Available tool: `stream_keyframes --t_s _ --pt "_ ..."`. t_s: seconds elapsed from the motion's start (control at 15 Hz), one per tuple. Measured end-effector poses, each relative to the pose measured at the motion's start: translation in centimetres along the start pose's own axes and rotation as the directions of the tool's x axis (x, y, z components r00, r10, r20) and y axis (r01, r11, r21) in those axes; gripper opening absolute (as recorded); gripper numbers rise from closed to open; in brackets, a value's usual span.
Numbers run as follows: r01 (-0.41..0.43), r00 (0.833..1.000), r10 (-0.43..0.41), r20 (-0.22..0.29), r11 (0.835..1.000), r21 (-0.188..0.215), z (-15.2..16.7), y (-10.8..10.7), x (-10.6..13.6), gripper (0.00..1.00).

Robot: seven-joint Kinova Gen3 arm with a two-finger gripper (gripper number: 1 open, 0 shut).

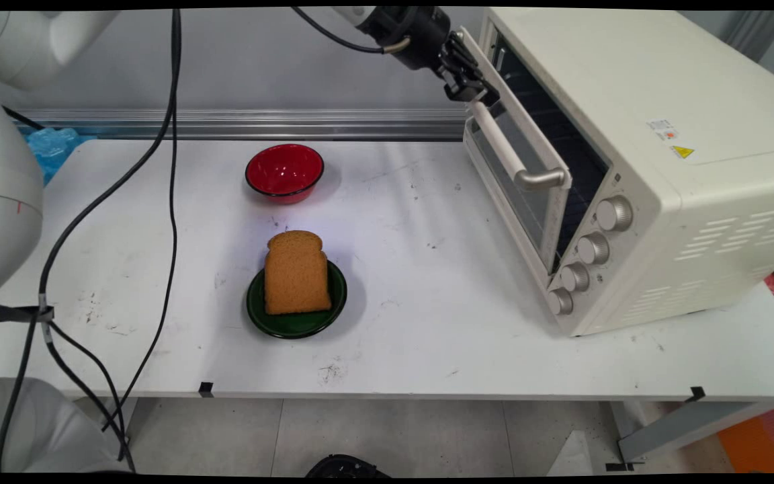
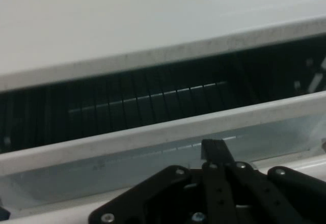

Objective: Open the oven

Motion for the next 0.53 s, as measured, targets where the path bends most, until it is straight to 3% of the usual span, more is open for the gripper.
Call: stream_keyframes --t_s 0.53 --pt "0.055 0.998 -0.055 0.030 0.998 0.005 0.1 0.7 -1.6 0.00"
